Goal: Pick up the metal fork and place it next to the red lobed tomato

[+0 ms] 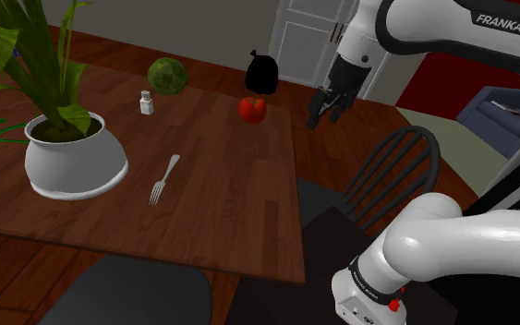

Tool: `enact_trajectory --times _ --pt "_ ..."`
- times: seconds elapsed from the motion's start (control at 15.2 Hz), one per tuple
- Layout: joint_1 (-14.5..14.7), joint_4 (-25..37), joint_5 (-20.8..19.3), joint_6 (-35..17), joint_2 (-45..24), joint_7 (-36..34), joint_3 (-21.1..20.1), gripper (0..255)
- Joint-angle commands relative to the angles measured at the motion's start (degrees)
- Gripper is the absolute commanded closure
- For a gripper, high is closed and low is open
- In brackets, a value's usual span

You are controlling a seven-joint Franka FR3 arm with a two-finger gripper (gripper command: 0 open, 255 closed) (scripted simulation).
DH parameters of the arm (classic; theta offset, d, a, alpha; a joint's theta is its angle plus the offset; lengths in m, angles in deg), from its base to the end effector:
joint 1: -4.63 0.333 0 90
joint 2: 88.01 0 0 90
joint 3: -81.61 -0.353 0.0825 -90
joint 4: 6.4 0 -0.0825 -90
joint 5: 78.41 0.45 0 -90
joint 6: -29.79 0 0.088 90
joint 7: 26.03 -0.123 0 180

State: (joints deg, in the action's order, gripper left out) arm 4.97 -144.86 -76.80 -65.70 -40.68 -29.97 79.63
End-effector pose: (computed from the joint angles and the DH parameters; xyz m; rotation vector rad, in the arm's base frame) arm 0.3446 0.0199 0.5903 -3.1323 0.0628 -0.1185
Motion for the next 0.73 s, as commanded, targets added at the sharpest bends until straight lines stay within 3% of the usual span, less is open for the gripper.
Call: enact_trajectory --times 0.0,0.66 --pt "0.0 0.0 0.0 0.0 0.0 0.0 0.0 0" --pt "-0.4 -1.3 5.6 -14.0 -11.4 -20.7 -14.1 0"
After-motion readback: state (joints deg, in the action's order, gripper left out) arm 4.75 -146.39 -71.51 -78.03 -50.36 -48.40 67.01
